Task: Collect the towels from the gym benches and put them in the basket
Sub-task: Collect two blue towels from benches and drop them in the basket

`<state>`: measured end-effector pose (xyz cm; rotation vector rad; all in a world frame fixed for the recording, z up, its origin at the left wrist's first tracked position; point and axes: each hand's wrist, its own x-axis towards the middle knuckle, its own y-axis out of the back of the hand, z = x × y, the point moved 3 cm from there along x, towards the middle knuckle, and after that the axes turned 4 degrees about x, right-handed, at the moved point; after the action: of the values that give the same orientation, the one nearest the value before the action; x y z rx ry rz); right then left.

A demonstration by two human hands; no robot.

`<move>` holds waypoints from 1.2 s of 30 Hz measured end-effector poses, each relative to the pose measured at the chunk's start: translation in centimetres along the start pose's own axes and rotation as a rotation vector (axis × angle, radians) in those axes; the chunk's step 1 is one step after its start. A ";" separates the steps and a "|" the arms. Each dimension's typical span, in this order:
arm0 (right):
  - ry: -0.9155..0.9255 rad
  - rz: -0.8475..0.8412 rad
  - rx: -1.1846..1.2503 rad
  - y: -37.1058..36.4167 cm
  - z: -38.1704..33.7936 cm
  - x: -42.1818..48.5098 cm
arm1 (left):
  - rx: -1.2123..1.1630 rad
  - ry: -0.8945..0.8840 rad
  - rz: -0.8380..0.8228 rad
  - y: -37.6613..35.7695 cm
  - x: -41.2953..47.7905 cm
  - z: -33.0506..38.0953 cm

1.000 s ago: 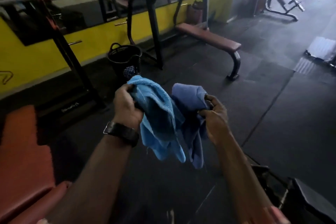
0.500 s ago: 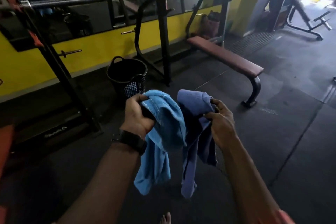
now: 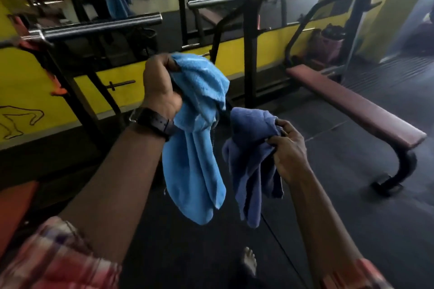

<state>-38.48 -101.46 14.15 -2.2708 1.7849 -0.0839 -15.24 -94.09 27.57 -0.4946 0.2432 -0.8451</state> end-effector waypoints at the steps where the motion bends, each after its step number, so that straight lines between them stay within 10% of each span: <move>1: -0.012 -0.006 -0.030 -0.7 -0.3 2.4 | -0.007 -0.024 0.007 -0.8 2.5 0.6; 11: -0.040 -0.151 -0.028 -10.1 -2.3 23.9 | -0.038 -0.436 -0.004 -5.4 26.6 6.4; 16: -0.052 -0.174 0.036 -15.7 -0.3 33.6 | 0.312 -0.574 0.197 0.4 36.4 1.1; 28: -0.223 -0.134 0.115 -29.7 6.2 51.0 | 0.832 0.259 0.273 14.1 51.6 -12.1; 36: -0.212 -0.290 0.070 -35.7 11.3 56.3 | 0.637 0.317 0.560 18.5 50.6 -12.2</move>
<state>11.53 -146.06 5.34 -2.3717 1.3221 0.0400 24.67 -126.27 7.02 0.3050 0.3627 -0.4052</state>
